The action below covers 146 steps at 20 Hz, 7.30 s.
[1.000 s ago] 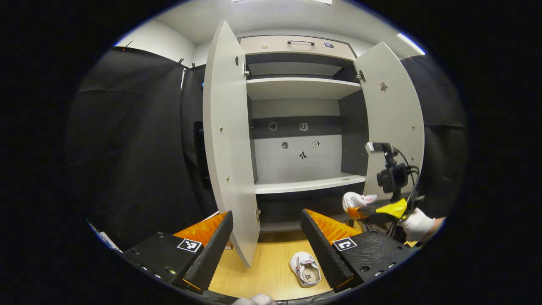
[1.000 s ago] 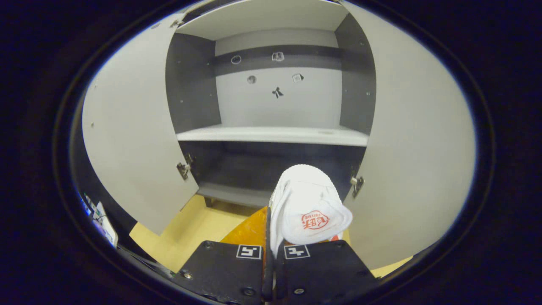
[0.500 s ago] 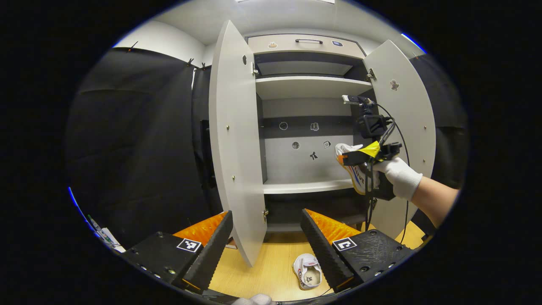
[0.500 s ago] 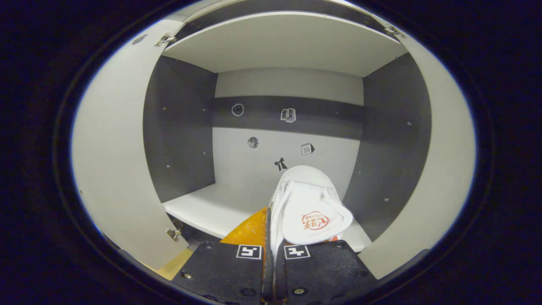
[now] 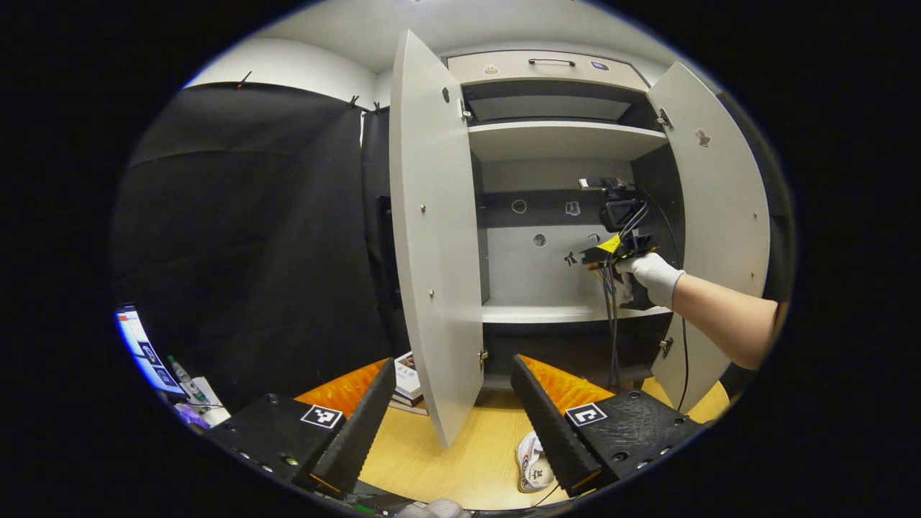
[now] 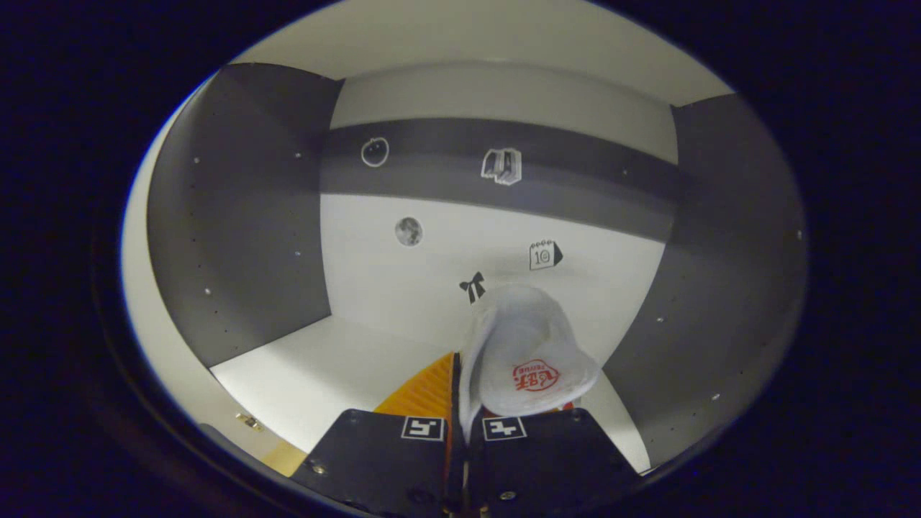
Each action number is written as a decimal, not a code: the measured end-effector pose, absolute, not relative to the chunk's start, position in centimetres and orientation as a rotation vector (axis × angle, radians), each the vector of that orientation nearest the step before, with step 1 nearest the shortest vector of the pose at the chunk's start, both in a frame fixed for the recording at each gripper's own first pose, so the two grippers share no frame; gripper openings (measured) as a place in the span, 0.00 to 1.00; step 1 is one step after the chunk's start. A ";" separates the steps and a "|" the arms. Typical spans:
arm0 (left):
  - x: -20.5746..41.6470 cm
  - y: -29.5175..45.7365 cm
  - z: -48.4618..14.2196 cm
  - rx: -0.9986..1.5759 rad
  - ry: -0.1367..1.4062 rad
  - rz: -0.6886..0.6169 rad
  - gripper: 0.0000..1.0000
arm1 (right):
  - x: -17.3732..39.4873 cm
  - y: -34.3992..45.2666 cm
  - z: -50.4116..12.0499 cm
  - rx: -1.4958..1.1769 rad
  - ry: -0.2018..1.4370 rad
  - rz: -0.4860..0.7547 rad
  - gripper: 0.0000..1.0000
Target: Grab one shoe with the right hand and put it into the shoe cabinet, grab the other shoe with the left hand and put it into the shoe cabinet; then close the right door with the right hand and the left door with the left hand.
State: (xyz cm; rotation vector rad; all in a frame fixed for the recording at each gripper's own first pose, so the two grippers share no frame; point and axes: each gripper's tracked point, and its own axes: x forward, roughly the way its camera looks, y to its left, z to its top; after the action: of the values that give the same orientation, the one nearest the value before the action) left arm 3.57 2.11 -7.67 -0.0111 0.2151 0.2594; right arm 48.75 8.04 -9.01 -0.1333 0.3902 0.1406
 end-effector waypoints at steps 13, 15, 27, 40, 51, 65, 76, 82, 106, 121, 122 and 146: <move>4.0 1.6 -6.9 -0.018 0.199 0.254 0.96 | 48.5 7.6 -11.0 0.079 0.602 0.147 0.48; 4.3 1.4 -6.7 -0.019 0.191 0.238 0.96 | 47.3 7.0 -7.8 0.075 0.494 0.121 0.75; 8.9 -3.4 -5.9 -0.007 0.101 -0.080 0.96 | 20.0 2.9 7.2 0.043 -0.053 0.047 0.99; 5.0 -6.9 -6.3 0.008 0.053 -0.162 0.96 | 0.5 -2.7 -3.0 0.025 0.049 -0.007 0.99; 4.1 -5.7 -25.2 -0.009 0.293 -0.063 0.97 | 1.4 -4.0 -6.4 -0.025 0.174 0.059 0.99; 8.2 -8.3 -41.1 0.028 0.646 -0.151 0.93 | 1.7 -5.9 -10.9 -0.058 0.322 -0.029 0.99; 13.1 -9.2 -43.1 0.064 0.674 -0.146 0.51 | 1.9 -6.1 -12.7 -0.028 0.359 -0.020 1.00; 12.0 -7.4 -40.7 0.048 0.702 -0.086 0.13 | 1.9 -5.9 -11.6 0.000 0.325 -0.007 0.99; 29.2 -2.7 -1.1 0.054 0.158 0.070 0.12 | 7.6 -1.2 -5.9 0.053 0.122 0.238 0.99; 49.4 -5.9 -10.3 0.124 0.479 0.095 0.13 | 9.1 -0.8 -4.9 0.001 0.163 0.258 0.99; 50.0 -5.6 -10.6 0.115 0.484 0.104 0.15 | 9.0 -0.9 -5.1 -0.004 0.170 0.258 0.99; 36.9 -4.1 0.6 0.098 0.197 0.005 0.97 | 7.5 -0.5 -0.6 0.003 0.058 0.164 0.99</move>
State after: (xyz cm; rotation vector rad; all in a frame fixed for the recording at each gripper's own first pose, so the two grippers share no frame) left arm 36.94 -4.07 0.63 0.0977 0.1974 0.0053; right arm 7.52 -0.48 -0.56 0.0028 0.0584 0.1644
